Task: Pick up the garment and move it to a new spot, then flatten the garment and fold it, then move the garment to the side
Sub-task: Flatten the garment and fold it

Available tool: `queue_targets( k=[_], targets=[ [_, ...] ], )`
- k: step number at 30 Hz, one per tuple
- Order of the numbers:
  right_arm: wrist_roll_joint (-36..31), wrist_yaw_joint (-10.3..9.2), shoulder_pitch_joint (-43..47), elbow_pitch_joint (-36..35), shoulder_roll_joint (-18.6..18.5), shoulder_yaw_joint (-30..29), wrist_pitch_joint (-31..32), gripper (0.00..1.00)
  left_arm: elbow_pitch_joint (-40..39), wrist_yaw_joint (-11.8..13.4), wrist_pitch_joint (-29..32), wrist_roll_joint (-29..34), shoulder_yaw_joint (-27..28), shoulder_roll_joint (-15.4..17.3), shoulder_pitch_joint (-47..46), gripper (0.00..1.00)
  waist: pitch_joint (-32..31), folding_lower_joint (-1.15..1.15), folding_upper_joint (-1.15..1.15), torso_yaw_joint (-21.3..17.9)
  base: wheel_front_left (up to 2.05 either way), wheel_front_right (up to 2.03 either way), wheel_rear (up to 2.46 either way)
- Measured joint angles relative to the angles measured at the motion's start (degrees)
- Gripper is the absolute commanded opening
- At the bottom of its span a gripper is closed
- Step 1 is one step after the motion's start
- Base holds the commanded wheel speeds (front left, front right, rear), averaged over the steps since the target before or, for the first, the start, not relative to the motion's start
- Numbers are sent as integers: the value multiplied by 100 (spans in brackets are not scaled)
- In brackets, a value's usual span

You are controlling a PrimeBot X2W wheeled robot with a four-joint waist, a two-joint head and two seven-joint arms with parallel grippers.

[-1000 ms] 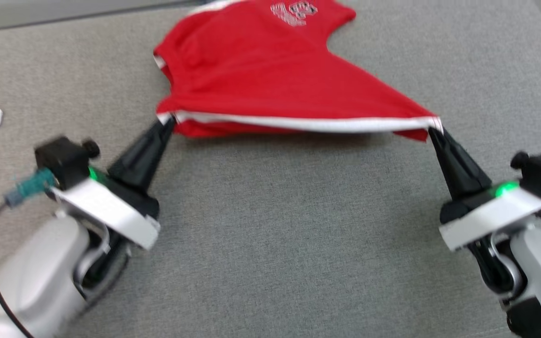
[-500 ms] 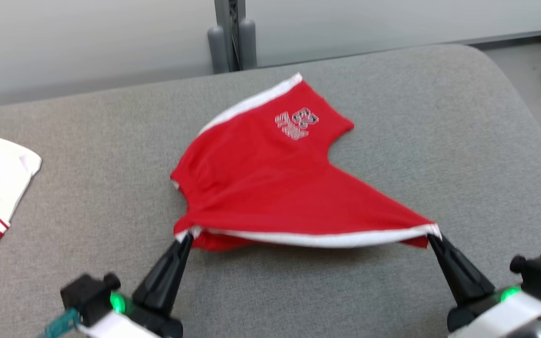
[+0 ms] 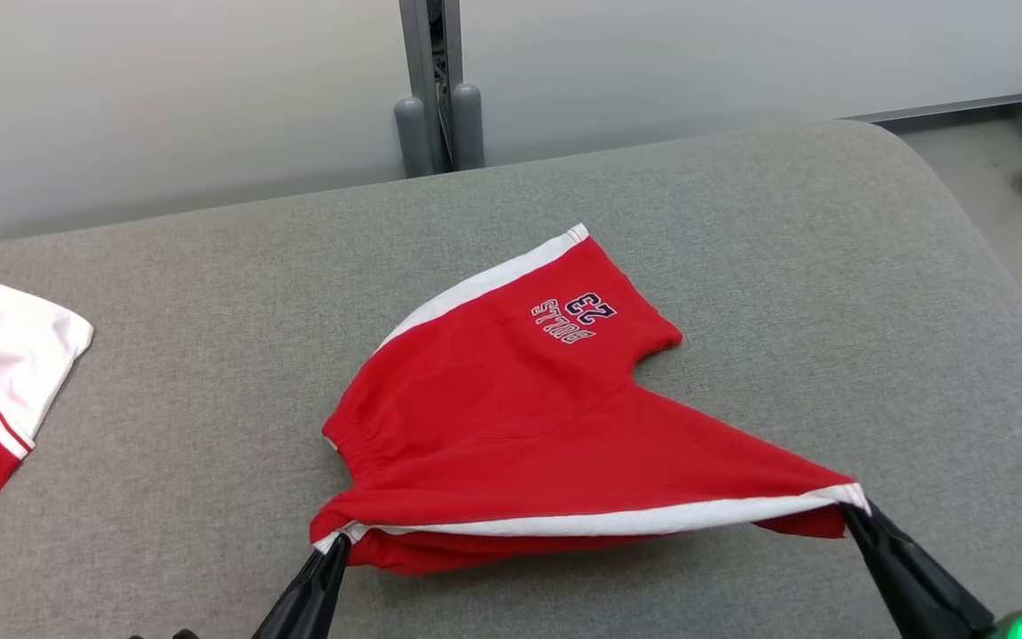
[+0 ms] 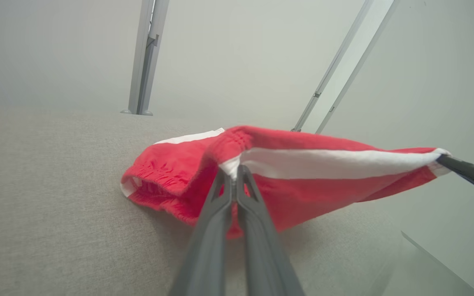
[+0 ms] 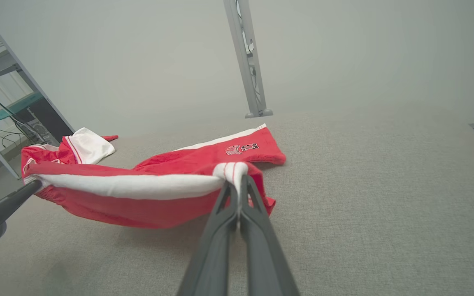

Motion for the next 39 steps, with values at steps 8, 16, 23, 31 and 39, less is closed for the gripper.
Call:
queue_targets(
  k=[8,16,23,31,39],
  targets=[
    [-79,0,-233,189,65,-157,169,0,-12,0,0,-225,-270,-65,-93,0,176,0,0,125,0,0,0],
    [-12,0,-1039,1261,-16,-45,46,0,480,0,46,-665,-701,-374,-783,0,316,0,0,366,0,0,0],
    [196,0,-1990,1990,-264,48,67,0,833,69,349,-1127,-687,-862,-1424,0,467,0,0,558,0,0,0],
    [498,0,-3576,2954,-651,444,285,0,1185,313,793,-1318,-667,-1157,-2187,0,824,-1,0,753,0,0,0],
    [884,0,-5150,4132,-864,1234,545,0,1457,760,1101,-1433,-508,-1328,-2876,0,1277,-1,0,975,0,0,0]
  ],
)
